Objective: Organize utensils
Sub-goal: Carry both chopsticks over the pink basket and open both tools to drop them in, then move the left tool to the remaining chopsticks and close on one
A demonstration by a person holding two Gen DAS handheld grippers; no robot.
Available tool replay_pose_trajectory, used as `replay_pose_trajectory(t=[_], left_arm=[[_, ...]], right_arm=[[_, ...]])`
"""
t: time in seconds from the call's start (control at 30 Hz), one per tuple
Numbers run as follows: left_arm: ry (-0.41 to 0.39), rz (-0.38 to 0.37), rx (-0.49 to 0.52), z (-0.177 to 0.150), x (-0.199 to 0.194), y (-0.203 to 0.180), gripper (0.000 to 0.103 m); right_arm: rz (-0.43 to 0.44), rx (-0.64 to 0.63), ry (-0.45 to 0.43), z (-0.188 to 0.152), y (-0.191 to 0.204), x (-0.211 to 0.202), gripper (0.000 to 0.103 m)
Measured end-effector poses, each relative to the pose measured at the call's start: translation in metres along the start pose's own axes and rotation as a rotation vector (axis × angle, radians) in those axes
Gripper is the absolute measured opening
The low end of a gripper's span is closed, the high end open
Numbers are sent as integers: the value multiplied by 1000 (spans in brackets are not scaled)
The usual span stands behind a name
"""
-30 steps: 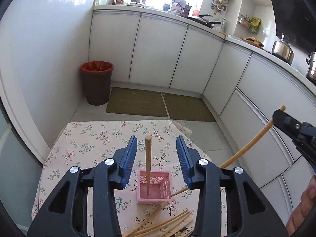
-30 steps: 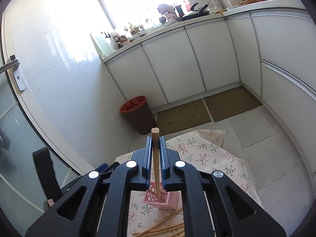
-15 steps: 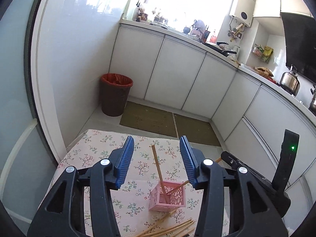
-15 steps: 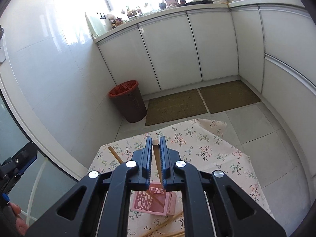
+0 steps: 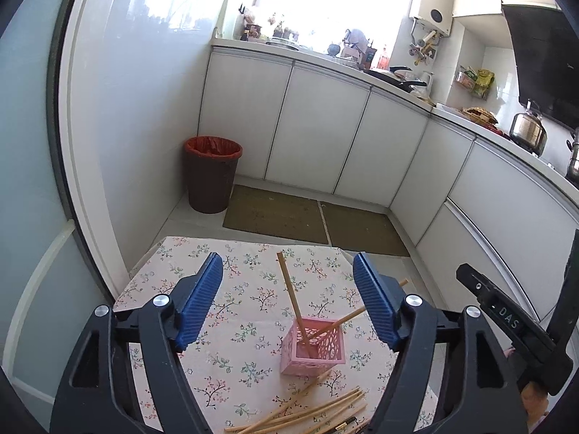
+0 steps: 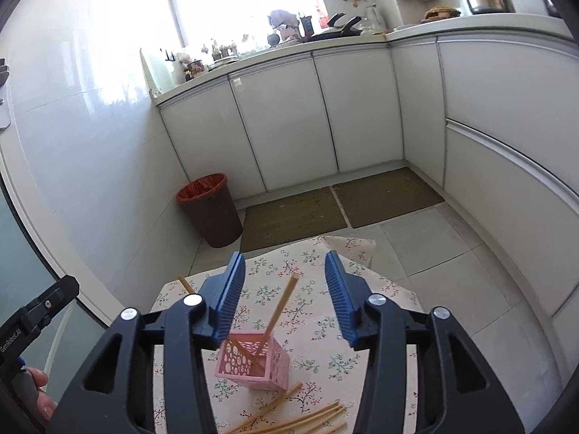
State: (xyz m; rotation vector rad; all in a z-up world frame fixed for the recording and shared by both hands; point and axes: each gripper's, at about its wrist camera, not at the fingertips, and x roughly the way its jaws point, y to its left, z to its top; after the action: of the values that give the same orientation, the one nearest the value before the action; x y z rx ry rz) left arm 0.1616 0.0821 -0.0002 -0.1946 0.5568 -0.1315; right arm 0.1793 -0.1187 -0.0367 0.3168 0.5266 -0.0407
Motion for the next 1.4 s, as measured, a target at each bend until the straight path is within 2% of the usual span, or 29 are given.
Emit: replay_pose_trajectory(t=[0.03, 0.1, 0.13, 0.2, 0.3, 0.47, 0.63, 0.7, 0.87, 0.97, 1.13, 1.27, 1.33, 1.4], left_arm=[[12, -11, 22, -2, -2, -4, 73], [44, -39, 69, -10, -4, -12, 78], [60, -57, 91, -16, -5, -17, 79], [113, -92, 139, -29, -1, -28, 87], [213, -140, 223, -56, 12, -47, 88], [402, -152, 386, -111, 52, -84, 88], [556, -160, 521, -154, 82, -113, 88], [623, -168, 561, -168, 92, -119, 94], [800, -209, 597, -204, 115, -125, 96], [895, -191, 617, -222, 128, -128, 96], [924, -178, 620, -224, 142, -141, 96], [887, -181, 645, -216, 152, -160, 86], [900, -179, 645, -218, 161, -165, 74], [906, -151, 682, -223, 172, -171, 57]], right_arm=[[-14, 4, -6, -6, -8, -8, 77], [-32, 6, 15, -20, -23, -18, 83], [-30, 9, 55, -31, -32, -20, 83], [-21, 43, 153, -52, -53, -19, 83], [-26, 153, 276, -93, -91, -20, 83], [-82, 292, 449, -152, -141, -16, 83], [-125, 291, 501, -180, -160, -18, 83], [-122, 291, 497, -184, -164, -19, 85], [-95, 233, 511, -192, -163, -17, 87], [-86, 211, 534, -196, -162, -15, 88], [-35, 246, 573, -201, -169, -12, 88], [-17, 300, 581, -205, -181, -12, 88], [-14, 303, 582, -206, -183, -12, 88], [-2, 304, 587, -207, -183, -11, 88]])
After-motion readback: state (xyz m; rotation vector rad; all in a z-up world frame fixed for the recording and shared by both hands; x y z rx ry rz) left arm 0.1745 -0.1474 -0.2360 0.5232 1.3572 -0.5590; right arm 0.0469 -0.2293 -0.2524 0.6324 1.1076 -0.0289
